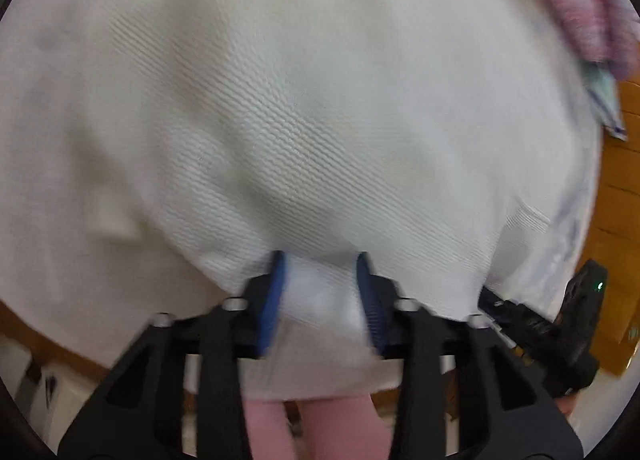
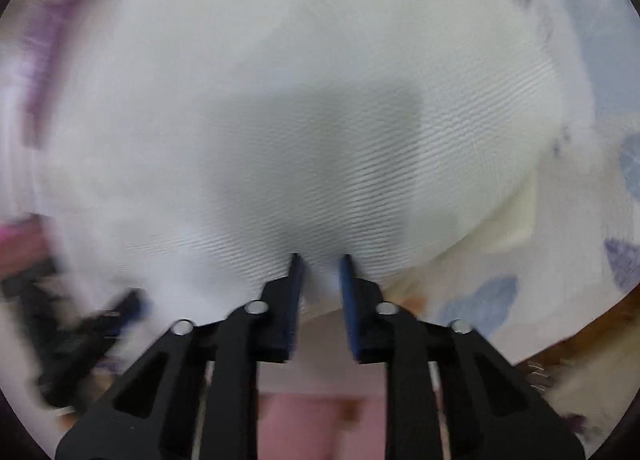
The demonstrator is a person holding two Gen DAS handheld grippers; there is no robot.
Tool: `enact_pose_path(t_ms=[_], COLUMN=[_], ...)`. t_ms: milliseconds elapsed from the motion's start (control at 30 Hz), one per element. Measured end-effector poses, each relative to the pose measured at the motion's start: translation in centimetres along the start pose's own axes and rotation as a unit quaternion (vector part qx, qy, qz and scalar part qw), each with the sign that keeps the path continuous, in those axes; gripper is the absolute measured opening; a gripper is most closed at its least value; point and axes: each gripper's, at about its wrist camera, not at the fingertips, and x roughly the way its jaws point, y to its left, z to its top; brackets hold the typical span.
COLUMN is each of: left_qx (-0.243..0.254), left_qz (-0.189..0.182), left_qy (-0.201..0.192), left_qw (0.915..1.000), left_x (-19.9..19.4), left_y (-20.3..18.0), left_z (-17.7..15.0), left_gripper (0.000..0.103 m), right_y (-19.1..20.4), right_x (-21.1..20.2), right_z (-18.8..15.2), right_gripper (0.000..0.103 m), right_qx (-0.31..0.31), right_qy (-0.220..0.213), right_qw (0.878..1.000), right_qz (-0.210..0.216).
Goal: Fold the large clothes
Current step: 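Lay the folded edge down and open both tools, raising them off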
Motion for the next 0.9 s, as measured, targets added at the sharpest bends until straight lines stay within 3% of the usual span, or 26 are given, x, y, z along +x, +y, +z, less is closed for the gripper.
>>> enact_pose_path(t_ms=[100, 200, 267, 367, 433, 500, 567, 600, 667, 733, 833, 900], left_qx=[0.013, 0.031, 0.015, 0.013, 0.000, -0.031, -0.011, 0.009, 0.019, 0.024, 0.036, 0.028], left_qz=[0.044, 0.035, 0.005, -0.003, 0.004, -0.011, -0.023, -0.010, -0.020, -0.019, 0.011, 0.029], left_qy=[0.010, 0.001, 0.009, 0.029, 0.033, 0.060, 0.040, 0.029, 0.011, -0.023, -0.089, -0.122], left_qw=[0.9989, 0.9989, 0.9998, 0.9995, 0.9994, 0.9976, 0.9989, 0.9995, 0.9996, 0.9993, 0.9953, 0.9917], left_x=[-0.2, -3.5, -4.0, -0.6, 2.4, 1.8, -0.4, -2.3, -5.1, -8.2, -12.4, -14.4], left_y=[-1.5, -2.7, -2.7, -2.8, -1.9, -1.8, -2.5, -3.1, -2.6, -2.4, -1.8, -0.9], left_z=[0.8, -0.8, -2.1, -2.1, -1.1, -0.1, 0.0, 0.3, 0.8, 2.8, 6.7, 9.5], left_gripper=[0.025, 0.025, 0.025, 0.025, 0.023, 0.021, 0.020, 0.020, 0.020, 0.020, 0.021, 0.021], right_y=[0.6, 2.2, 3.7, 3.9, 3.2, 3.6, 5.3, 5.6, 6.1, 6.7, 5.7, 7.2], right_x=[-0.4, -3.0, -2.1, 1.8, 4.8, 4.3, 2.7, 1.7, -0.7, -3.6, -7.1, -9.4], right_z=[-0.3, -2.5, -3.9, -3.9, -3.2, -3.0, -2.8, -2.8, -2.3, -0.8, 2.9, 5.4], right_gripper=[0.017, 0.020, 0.020, 0.019, 0.020, 0.023, 0.024, 0.025, 0.025, 0.025, 0.027, 0.028], right_qx=[0.030, 0.019, -0.002, -0.008, 0.023, 0.047, 0.014, 0.007, -0.001, -0.017, -0.037, -0.029], right_qy=[0.000, 0.007, 0.031, 0.013, 0.020, 0.048, 0.059, 0.055, 0.044, 0.002, -0.068, -0.115], right_qw=[0.999, 0.999, 0.999, 1.000, 0.999, 0.997, 0.998, 0.997, 0.997, 0.998, 0.996, 0.993], right_qz=[-0.016, 0.028, 0.035, 0.027, 0.044, 0.036, 0.033, 0.045, 0.069, 0.066, 0.041, 0.021])
